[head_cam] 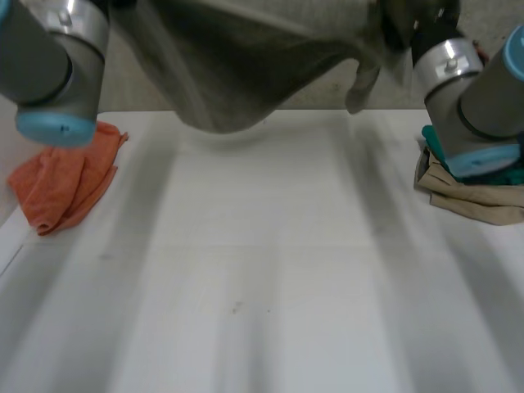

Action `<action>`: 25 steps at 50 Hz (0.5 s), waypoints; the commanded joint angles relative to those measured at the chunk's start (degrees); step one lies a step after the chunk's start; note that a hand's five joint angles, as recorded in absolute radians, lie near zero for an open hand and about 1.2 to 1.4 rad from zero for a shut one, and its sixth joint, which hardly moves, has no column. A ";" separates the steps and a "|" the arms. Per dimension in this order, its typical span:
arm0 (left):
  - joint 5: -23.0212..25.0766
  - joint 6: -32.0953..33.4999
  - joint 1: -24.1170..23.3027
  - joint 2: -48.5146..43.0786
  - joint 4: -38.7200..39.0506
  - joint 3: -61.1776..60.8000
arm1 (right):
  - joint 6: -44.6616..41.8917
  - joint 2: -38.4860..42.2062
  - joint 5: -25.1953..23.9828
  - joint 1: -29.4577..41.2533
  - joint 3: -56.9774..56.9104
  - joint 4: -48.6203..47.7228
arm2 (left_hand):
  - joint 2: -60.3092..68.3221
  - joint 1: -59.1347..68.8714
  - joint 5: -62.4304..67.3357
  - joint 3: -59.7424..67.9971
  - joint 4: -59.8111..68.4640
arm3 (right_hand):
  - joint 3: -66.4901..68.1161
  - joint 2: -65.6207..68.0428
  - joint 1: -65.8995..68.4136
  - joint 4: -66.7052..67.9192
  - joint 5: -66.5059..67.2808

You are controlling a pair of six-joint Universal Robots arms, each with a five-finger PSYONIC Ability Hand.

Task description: Fold the laundry.

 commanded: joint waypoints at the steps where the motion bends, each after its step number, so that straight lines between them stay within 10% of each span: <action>1: 5.21 0.12 1.98 1.72 -0.85 -19.58 | -5.32 1.01 -10.84 -3.32 4.74 25.46 | 11.47 13.07 13.57 11.82 11.37 | 11.98 13.07 17.01 11.55 13.02; 9: 10.14 2.58 2.68 -3.19 -0.76 -33.92 | -17.89 7.77 -11.47 -3.94 8.88 32.07 | 10.16 11.76 12.26 10.51 10.06 | 11.98 13.07 17.01 11.55 13.02; 13: 9.70 6.26 2.16 -6.45 -1.46 -33.93 | -18.78 11.73 -7.69 -2.97 7.65 31.46 | -9.83 -8.22 -7.73 -9.47 -9.92 | 11.98 13.07 17.01 11.55 13.02; 17: 8.12 9.26 1.63 -5.75 -4.53 -33.40 | -15.97 12.18 -2.95 -2.27 7.56 27.68 | -34.55 -32.95 -32.46 -34.20 -34.65 | -40.43 -39.34 -35.40 -40.86 -39.39; 25: 7.50 10.40 1.63 -1.18 -7.70 -33.75 | -1.47 2.44 0.31 -3.24 13.97 20.12 | -48.56 -46.96 -46.46 -48.21 -48.66 | -58.02 -56.93 -52.99 -58.45 -56.98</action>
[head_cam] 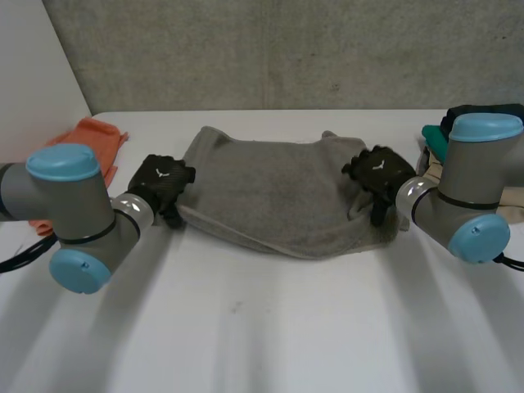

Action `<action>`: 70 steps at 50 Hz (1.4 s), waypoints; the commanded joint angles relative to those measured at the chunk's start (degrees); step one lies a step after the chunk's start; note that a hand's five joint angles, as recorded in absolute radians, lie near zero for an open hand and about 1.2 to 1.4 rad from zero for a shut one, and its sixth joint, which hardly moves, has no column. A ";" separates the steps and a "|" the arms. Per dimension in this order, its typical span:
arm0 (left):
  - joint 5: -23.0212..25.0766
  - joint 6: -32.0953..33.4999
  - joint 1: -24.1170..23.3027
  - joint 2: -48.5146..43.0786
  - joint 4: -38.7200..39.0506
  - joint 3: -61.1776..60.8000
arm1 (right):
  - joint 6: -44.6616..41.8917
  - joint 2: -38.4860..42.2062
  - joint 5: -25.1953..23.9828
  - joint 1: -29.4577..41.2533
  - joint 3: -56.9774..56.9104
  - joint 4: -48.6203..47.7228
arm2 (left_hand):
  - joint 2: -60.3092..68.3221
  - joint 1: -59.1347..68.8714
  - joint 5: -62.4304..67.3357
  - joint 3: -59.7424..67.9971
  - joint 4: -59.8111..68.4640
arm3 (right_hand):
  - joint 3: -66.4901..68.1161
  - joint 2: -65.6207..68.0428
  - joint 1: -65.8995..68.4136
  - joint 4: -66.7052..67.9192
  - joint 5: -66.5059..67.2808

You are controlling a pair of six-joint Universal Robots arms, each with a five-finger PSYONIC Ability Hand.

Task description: Fold the laundry.

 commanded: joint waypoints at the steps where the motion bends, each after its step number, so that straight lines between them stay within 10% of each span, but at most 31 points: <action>1: -0.71 0.63 0.54 4.33 -2.50 0.00 | 12.06 -9.37 2.31 -1.05 5.60 -5.28 | -4.50 -4.55 -3.72 -4.68 -3.89 | -2.50 -2.30 -2.96 -2.87 -2.52; 16: 6.23 0.53 8.79 8.82 -6.63 -6.24 | 14.98 -17.90 3.11 -7.11 21.07 7.54 | -5.19 -5.23 -4.40 -5.36 -4.57 | 25.06 25.27 24.60 24.69 25.04; 31: 11.07 3.70 12.67 8.38 -13.57 -7.73 | 8.65 -14.04 -3.58 -8.35 27.50 -2.98 | 4.41 4.37 5.19 4.24 5.03 | 15.35 15.56 14.89 14.98 15.34; 70: 11.16 1.68 12.49 10.32 -14.01 -9.93 | 11.28 2.92 0.99 -1.76 6.50 -11.44 | 3.23 3.19 4.02 3.06 3.85 | 49.12 49.32 48.66 48.75 49.10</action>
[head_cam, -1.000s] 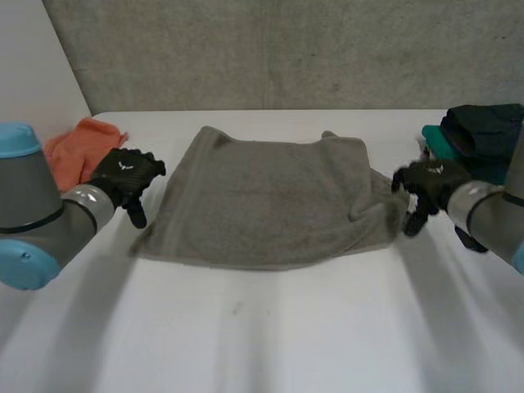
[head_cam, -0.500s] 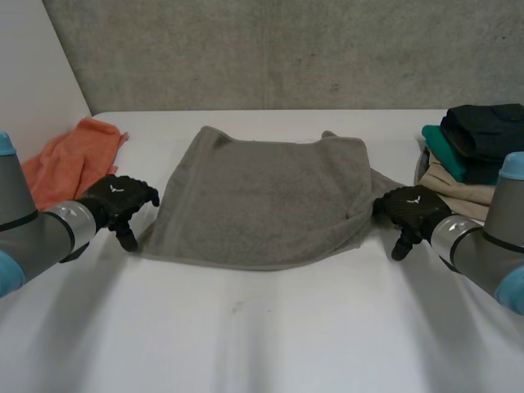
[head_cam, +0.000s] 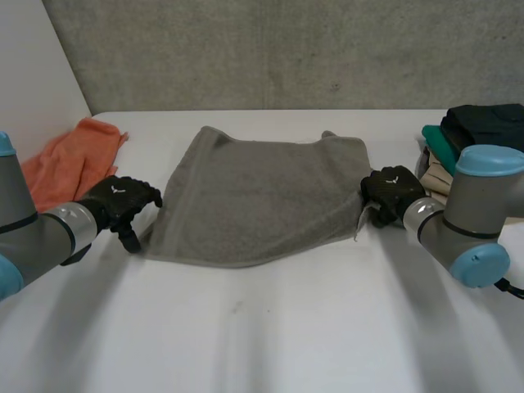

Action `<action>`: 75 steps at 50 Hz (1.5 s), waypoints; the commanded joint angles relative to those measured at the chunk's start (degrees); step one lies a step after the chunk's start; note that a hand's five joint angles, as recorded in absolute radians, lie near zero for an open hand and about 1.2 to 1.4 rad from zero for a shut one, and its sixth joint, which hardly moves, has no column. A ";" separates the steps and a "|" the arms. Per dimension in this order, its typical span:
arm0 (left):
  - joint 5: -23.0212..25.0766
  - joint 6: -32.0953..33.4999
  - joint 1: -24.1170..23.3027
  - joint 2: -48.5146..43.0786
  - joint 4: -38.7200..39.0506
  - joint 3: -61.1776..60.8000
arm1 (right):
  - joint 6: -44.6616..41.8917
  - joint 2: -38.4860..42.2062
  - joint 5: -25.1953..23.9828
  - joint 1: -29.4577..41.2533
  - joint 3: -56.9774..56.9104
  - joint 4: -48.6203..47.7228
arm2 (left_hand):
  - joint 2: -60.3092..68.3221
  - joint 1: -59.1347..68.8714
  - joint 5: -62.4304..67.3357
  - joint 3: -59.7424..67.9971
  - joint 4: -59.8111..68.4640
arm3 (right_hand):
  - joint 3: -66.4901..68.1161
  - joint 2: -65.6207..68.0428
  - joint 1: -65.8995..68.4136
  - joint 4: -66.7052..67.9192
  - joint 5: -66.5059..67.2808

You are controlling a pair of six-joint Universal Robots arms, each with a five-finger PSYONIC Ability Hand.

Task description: Fold the laundry.

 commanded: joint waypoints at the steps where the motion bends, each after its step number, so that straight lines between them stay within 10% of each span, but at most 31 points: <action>1: -0.27 0.02 0.01 -0.01 0.00 -0.49 | 0.26 3.06 1.41 0.70 -4.53 -0.31 | 3.25 3.54 2.88 3.22 2.99 | 20.69 20.62 20.69 20.69 20.94; 23: -0.45 8.02 -2.89 -1.59 2.20 -3.30 | -4.49 -22.15 3.26 0.35 4.69 12.51 | 9.30 9.59 8.93 9.27 9.04 | 32.06 31.98 32.06 32.05 32.31; 53: -6.51 15.58 -7.81 -10.73 6.68 5.83 | -4.75 -23.39 2.91 1.14 14.10 10.15 | 29.99 30.28 29.62 29.96 29.73 | 32.06 31.98 32.06 32.05 32.31; 65: -7.74 16.37 -8.34 -13.81 6.42 9.88 | -4.93 -23.48 2.74 0.61 16.29 9.10 | 18.06 18.35 17.69 18.03 17.80 | 32.06 31.98 32.06 32.05 32.31; 75: -9.50 16.54 -8.87 -14.25 7.12 12.43 | -4.93 -24.27 2.56 -0.27 17.26 8.92 | 56.05 56.34 55.68 56.02 55.79 | 32.06 31.98 32.06 32.05 32.31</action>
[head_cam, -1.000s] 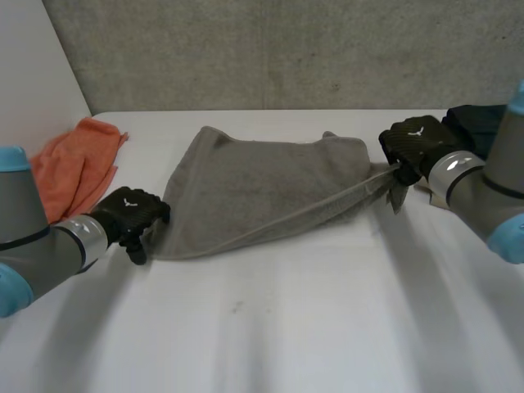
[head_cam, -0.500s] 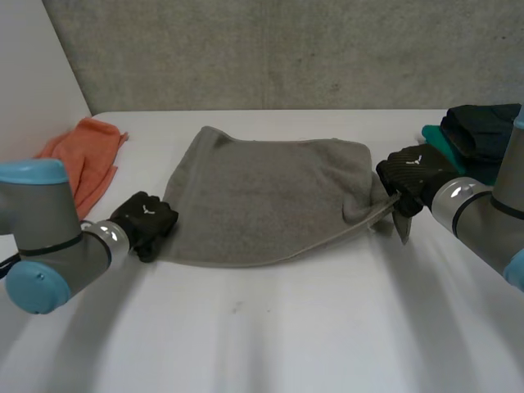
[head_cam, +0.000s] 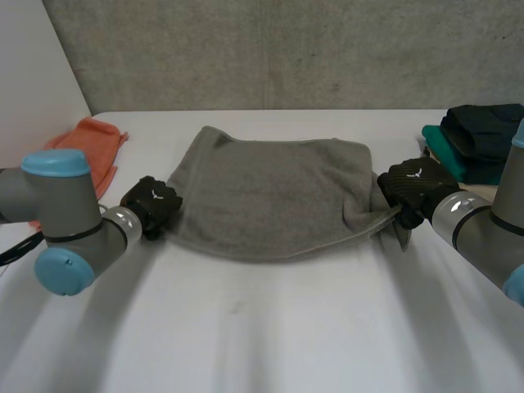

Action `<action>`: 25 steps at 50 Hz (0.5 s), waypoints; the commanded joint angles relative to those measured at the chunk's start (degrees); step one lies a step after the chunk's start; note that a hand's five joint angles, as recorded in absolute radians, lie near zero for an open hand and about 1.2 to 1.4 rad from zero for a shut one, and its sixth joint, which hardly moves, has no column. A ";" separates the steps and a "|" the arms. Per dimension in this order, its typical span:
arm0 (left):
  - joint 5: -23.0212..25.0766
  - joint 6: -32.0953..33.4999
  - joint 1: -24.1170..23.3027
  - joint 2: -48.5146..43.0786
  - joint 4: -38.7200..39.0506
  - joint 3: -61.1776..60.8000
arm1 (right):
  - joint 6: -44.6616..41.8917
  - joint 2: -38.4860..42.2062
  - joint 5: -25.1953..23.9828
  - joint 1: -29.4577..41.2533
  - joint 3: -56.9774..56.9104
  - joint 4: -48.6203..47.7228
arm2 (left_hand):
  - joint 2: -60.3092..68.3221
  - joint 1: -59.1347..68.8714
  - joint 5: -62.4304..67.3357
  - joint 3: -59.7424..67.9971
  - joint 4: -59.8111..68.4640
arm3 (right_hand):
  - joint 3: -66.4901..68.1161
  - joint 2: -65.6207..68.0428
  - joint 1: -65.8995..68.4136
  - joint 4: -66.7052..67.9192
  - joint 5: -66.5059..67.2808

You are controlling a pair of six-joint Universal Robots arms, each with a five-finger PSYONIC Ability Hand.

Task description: Fold the laundry.

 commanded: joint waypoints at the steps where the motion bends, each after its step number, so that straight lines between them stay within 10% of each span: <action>1: -1.14 0.02 -0.42 0.42 0.32 1.35 | 0.01 -0.83 -0.13 -0.74 0.65 -0.03 | 24.39 22.38 24.96 24.55 24.50 | 12.24 13.05 15.00 11.82 13.09; 10: 4.31 -0.95 1.68 16.22 -8.72 -7.07 | -4.37 -6.10 -1.36 -2.76 3.11 5.50 | 24.39 22.38 24.96 24.55 24.50 | 12.24 13.05 15.00 11.82 13.09; 17: 7.38 4.48 3.98 29.59 -24.51 -16.56 | -25.95 -10.41 -6.97 -6.36 8.72 22.08 | 24.39 22.38 24.96 24.55 24.50 | 12.24 13.05 15.00 11.82 13.09; 25: 8.62 15.22 6.08 25.58 -31.33 -17.38 | -32.18 -5.86 -6.55 -4.88 6.03 24.86 | 24.39 22.38 24.96 24.55 24.50 | 12.24 13.05 15.00 11.82 13.09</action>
